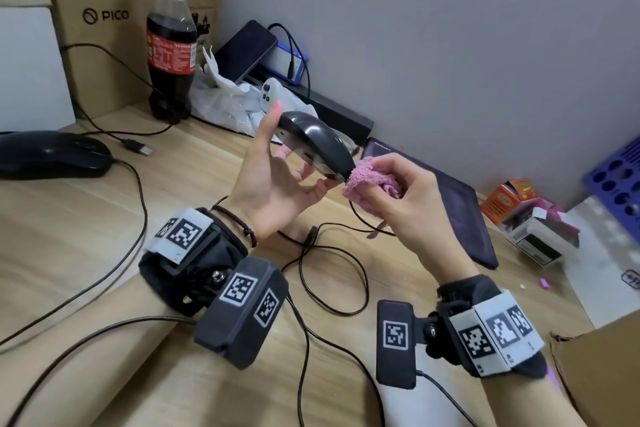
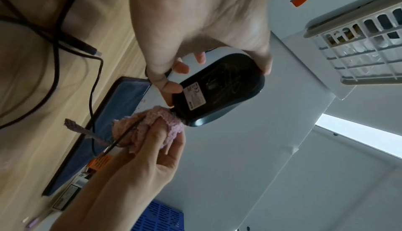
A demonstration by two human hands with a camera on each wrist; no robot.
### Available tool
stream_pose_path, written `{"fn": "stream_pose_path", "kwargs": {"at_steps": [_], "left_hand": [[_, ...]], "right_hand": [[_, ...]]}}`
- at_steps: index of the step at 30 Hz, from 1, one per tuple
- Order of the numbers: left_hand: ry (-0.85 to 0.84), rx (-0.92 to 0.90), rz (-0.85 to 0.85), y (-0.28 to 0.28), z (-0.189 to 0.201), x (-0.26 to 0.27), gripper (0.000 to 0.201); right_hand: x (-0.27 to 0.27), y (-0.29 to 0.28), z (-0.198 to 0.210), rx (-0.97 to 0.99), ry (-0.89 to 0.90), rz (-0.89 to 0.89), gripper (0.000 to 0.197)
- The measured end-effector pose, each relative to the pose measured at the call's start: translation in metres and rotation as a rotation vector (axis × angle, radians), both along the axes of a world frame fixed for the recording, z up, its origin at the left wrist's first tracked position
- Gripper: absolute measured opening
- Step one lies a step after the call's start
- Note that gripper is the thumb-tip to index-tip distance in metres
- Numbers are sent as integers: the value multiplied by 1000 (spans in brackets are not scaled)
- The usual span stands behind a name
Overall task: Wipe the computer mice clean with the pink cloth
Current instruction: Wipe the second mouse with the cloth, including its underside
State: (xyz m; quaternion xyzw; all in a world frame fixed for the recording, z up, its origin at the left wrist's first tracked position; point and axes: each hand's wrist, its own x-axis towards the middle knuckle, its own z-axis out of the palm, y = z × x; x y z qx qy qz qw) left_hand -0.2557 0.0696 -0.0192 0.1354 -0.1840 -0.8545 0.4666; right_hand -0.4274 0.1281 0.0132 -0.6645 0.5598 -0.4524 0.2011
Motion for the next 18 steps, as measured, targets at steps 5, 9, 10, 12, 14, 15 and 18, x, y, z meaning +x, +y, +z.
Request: {"fn": "stream_pose_path", "kwargs": {"at_steps": [5,9,10,12,14,15,18], "left_hand": [[93,31,-41,1,-4,0,69],[157,12,-43,0,-4,-2,83],[137,-3,-28,0,-3,-3,83],[89,-23,1,-1,-3,-4,80],[15,-50,29,-2,-5,-3,75],[-33,-68,36,-3,-5,-1,73],[-142,-136,38,-3,-6,0,80]], "right_hand": [[5,0,14,-72,68,63,18],[2,-3,7,-66,49,31,14],[1,-4,4,-52,31,17,15],[-1,-3,-1,-15,13,-16,14],[-2,-2,-1,16,-5,-37,10],[-2,-1,0,23,-28,-36,7],[0,0,10,22,-98,-22,2]]}}
